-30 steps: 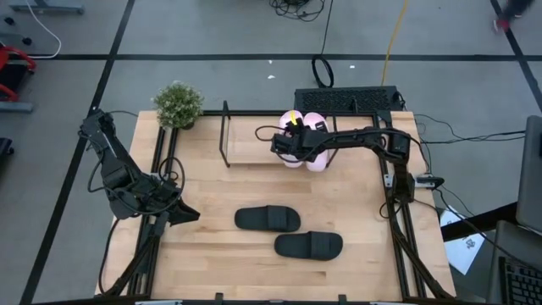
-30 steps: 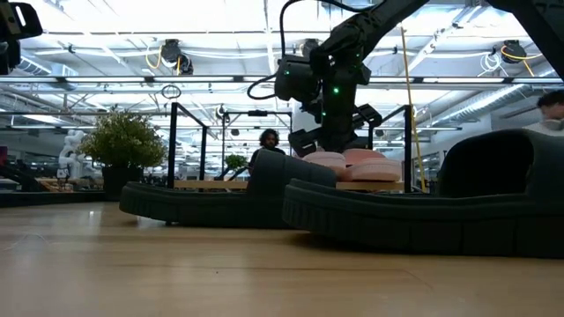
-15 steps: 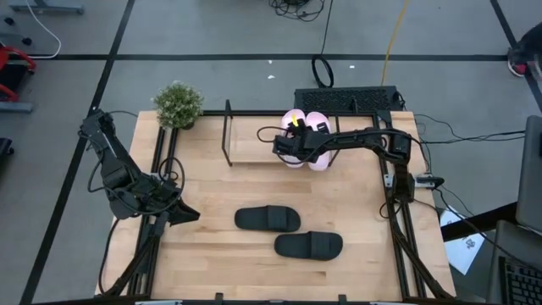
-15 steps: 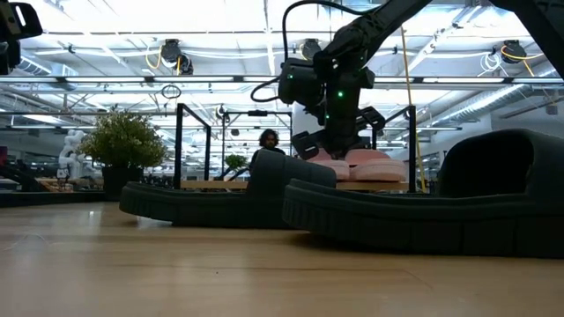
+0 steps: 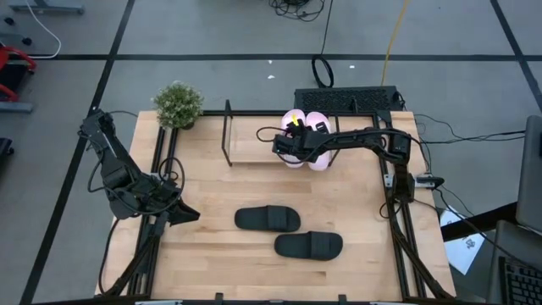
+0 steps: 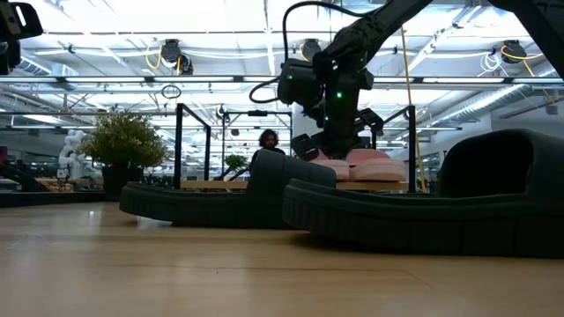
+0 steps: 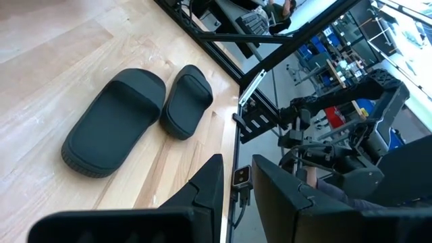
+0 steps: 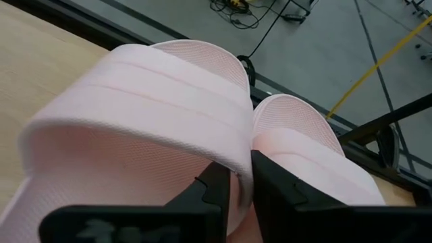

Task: Pick and place slides into the shelf
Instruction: Put the pink slide on the shelf

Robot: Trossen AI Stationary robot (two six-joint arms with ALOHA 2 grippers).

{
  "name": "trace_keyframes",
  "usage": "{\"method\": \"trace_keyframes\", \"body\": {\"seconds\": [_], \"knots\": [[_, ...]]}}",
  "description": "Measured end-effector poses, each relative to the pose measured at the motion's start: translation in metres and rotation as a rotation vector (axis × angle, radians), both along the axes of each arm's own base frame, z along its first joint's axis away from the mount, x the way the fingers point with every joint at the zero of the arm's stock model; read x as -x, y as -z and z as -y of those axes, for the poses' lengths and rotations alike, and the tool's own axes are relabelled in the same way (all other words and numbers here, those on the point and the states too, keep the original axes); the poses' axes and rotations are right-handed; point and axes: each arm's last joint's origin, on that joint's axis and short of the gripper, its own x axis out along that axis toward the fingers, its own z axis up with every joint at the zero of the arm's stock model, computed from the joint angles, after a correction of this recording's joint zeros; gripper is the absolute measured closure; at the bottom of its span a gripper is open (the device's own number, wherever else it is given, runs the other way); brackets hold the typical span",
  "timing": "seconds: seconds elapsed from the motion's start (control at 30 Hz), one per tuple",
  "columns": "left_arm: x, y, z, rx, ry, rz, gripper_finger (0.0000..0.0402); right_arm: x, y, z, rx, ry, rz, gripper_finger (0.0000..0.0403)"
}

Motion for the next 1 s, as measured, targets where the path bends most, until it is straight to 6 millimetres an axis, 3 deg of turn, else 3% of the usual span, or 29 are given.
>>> {"method": "trace_keyframes", "body": {"seconds": [0.3,0.67,1.0], "knots": [[0.0,0.0,0.0,-0.018,0.005,0.004,0.0328,-0.0031,-0.0063,-0.0043,-0.028,-0.055,0.019,0.035],[0.0,0.0,0.0,-0.018,0.006,0.004,0.0328,-0.0055,-0.0068,-0.0058,-0.047,-0.073,0.039,0.027],[0.0,0.0,0.0,-0.018,0.007,0.004,0.0328,-0.0066,-0.0065,-0.0093,-0.07,-0.089,0.042,0.024]]}}
